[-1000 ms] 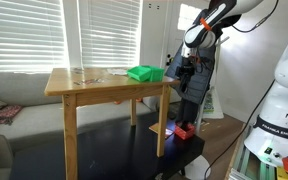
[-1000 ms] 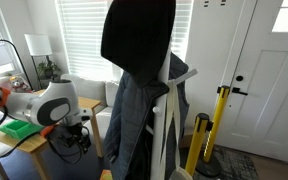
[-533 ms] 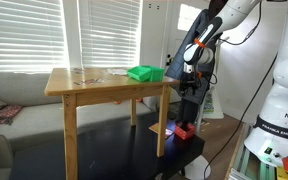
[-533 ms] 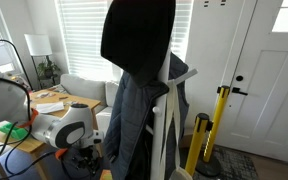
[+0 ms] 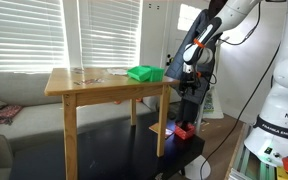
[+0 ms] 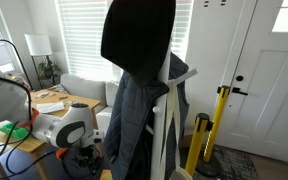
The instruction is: Put the red basket on the table
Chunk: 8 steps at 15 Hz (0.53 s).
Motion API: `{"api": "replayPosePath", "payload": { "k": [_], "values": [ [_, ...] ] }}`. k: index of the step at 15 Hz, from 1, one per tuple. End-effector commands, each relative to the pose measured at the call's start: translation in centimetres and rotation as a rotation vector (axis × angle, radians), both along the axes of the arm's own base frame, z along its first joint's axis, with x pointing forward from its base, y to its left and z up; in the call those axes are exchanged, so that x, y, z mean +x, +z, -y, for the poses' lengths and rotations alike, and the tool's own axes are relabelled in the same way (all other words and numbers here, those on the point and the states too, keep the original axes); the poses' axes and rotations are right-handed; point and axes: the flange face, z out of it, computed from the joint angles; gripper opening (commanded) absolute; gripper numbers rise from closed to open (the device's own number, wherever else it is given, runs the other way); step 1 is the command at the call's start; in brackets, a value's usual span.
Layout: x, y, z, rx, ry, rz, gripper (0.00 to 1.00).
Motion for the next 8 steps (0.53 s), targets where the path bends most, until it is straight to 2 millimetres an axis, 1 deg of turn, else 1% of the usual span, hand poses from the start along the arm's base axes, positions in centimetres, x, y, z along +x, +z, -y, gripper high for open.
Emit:
{"api": "replayPosePath", "payload": {
  "k": [1,4,8],
  "values": [
    [1.9,-4.0,0.3,0.002,-0.003,-0.028,1.00],
    [2.7,-8.0,1.3,0.015,-0.003,-0.042,1.00],
    [3.5,-14.0,2.2,0.027,0.006,-0.052,1.00]
  ]
}}
